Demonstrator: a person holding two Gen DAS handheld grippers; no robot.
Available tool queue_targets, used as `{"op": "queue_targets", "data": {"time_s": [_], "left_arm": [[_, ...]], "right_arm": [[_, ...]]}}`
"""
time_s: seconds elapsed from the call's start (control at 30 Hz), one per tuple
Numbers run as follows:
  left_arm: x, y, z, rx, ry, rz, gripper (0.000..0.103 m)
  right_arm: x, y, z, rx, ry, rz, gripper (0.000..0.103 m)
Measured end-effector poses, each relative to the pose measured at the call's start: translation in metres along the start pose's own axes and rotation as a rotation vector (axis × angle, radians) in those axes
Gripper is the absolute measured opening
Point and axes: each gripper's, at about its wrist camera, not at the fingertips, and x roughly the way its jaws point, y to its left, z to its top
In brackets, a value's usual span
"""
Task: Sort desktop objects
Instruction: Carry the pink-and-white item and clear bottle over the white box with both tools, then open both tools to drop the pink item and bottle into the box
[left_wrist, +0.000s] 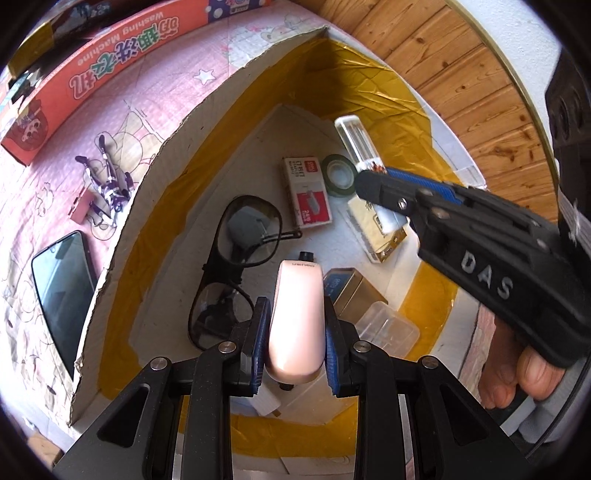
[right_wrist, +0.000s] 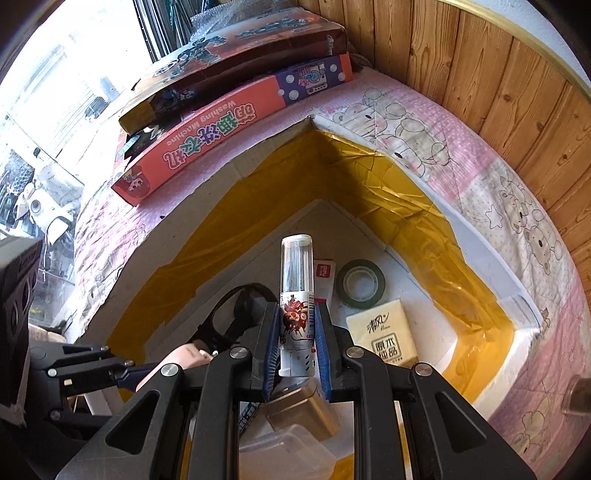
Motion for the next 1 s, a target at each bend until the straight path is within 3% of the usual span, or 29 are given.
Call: {"op": "queue_targets", "data": {"time_s": [0.33,0.4,0.47,0.53,0.73,1.0], "left_arm": [[0.008,0.003,0.002,-0.001,0.016,0.001,0.028],[0.009,0.005,0.001,-0.011,0.029,-0.021,0.043],[0.005,0.007,-0.002,-0.007,0.018,-0.017,0.046],[0.002,0.008,-0.006,0.0,0.008,-0.014,0.046],[-0.011,0.01,-0.022,0.006,-0.004,-0.005,0.048],[-0.039,0.001,-0.035,0.083,-0.079,0.081,0.05]], "right_arm": [[0.037,0.003,0.032,-0.083,0.038,-0.044,0.02],[0.042,0.002,0.036,-0.105,0.011,-0.076,0.023],[0.043,-0.001,0.038,-0.107,0.006,-0.091,0.038],[0.038,-0.007,0.038,-0.08,0.001,-0.072,0.038],[0.011,-0.01,0.022,-0.059,0.022,-0.041,0.045],[-0.016,0.013,-0.02,-0.124,0.047,-0.075,0.049]]}}
